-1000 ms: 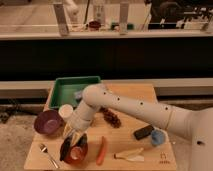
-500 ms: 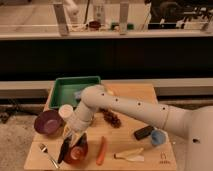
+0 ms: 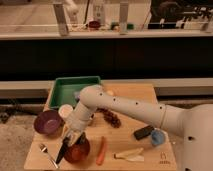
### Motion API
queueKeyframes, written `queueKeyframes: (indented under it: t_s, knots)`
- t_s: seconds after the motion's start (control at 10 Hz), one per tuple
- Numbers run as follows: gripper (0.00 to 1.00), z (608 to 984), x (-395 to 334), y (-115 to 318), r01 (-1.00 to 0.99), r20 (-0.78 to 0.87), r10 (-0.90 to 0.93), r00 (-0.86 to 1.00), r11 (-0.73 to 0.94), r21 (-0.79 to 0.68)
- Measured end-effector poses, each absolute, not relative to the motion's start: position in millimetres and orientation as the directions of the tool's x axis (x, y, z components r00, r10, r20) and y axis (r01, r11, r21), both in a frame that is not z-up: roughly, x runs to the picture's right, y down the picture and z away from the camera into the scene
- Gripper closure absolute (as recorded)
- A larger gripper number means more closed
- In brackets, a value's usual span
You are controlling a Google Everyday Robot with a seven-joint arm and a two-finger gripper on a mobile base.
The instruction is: Wipe red bowl with brush
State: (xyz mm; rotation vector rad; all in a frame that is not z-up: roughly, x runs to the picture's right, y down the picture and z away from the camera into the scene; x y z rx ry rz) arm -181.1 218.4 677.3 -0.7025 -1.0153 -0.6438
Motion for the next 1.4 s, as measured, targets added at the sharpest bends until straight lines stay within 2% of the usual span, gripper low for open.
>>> queueKeyframes:
  t_s: [0.3, 0.7, 1.4]
  knots:
    - [1.0, 675.9, -185.1, 217.1, 0.762, 0.916, -0.162, 0.368, 0.617, -0.197]
    - [1.0, 645.5, -204.9, 206.1, 0.793, 0.938, -0.208, 0.277, 0.601, -0.1]
    - [1.0, 640.1, -188.2, 249.9, 0.789, 0.979, -0.08, 0.188, 0.606, -0.102]
